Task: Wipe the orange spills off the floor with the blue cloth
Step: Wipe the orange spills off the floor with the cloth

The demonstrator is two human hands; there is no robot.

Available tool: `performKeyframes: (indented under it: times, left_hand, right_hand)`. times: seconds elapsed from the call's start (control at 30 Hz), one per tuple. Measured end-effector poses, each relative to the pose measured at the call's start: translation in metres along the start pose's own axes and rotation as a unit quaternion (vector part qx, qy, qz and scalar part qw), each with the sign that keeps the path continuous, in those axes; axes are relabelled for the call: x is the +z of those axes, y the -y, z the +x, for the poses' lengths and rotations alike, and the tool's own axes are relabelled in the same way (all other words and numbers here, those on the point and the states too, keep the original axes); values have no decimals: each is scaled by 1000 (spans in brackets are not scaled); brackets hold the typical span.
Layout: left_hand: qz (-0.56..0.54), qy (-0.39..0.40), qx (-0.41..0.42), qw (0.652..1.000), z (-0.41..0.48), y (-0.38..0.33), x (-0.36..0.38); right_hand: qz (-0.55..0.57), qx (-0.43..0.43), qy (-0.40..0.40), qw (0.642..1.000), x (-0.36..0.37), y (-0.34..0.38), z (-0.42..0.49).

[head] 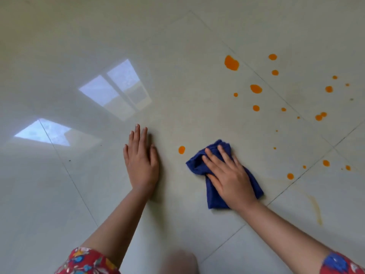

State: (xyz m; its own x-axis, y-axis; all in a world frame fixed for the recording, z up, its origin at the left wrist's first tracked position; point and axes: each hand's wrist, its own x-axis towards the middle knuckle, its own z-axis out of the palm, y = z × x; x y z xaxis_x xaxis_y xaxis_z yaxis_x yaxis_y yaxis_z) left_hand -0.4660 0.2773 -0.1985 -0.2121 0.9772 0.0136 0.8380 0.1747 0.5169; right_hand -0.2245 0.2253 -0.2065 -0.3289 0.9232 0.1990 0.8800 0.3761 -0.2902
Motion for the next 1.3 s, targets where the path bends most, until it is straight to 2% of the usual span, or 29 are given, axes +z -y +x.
performKeyframes:
  times: [0.1, 0.2, 0.27, 0.4, 0.47, 0.57, 0.63, 0.7, 0.8, 0.83, 0.9, 0.97, 1.0, 1.1, 1.13, 1.17, 1.27, 1.3]
  left_hand:
    - [-9, 0, -5, 1000, 0, 1, 0]
    - [-17, -2, -12, 1000, 0, 0, -1]
    - [-8, 6, -17, 1000, 0, -1, -1]
    - [45, 33, 4, 998, -1, -5, -1]
    - [55, 46, 26, 997, -1, -7, 0]
    - [61, 53, 43, 996, -2, -10, 0]
    - [50, 47, 33, 997, -1, -11, 0]
    - [21, 47, 17, 999, 2, -17, 1]
    - [-6, 67, 26, 997, 9, -36, 8]
    - [-7, 77, 46, 996, 13, -46, 12]
    - [-8, 95, 94, 991, 21, -62, 19]
    - [-14, 114, 120, 986, 27, -76, 28]
    - [-19, 121, 125, 985, 28, -84, 34]
    - [24, 129, 162, 978, 23, -101, 52]
    - [47, 124, 176, 975, 21, -102, 55]
    - [58, 123, 184, 973, 21, -101, 57]
    - [67, 132, 190, 971, 22, -101, 56]
    - [69, 132, 192, 970, 21, -101, 56]
  right_hand:
    - [3, -84, 25, 996, 14, 37, -5]
    - [-5, -138, 49, 989, 33, 45, 54]
    - [-43, -86, 46, 994, 35, 29, 96]
    - [-61, 144, -5, 988, 19, -1, 84]
    - [-77, 145, 10, 986, 16, 17, 54]
    - [-52, 30, 59, 996, 22, 41, 48]
    - [-49, -14, 59, 997, 27, 32, 78]
    - [-57, 25, 47, 997, 26, 11, 109]
    - [-56, 192, 17, 980, 19, -6, 113]
    - [-58, 198, 21, 978, 16, -5, 99]
    - [-52, 96, 54, 993, 7, -3, 58]
    - [-45, -3, 78, 996, -2, -31, 30]
    - [-52, 14, 74, 996, -8, -49, 28]
    - [-68, 237, 30, 969, -22, -77, 41]
    - [-70, 255, 27, 964, -22, -71, 42]
    - [-76, 228, 35, 970, -20, -61, 38]
    - [-73, 17, 113, 991, -28, -48, -18]
    - [-59, -13, 127, 990, -35, -60, -33]
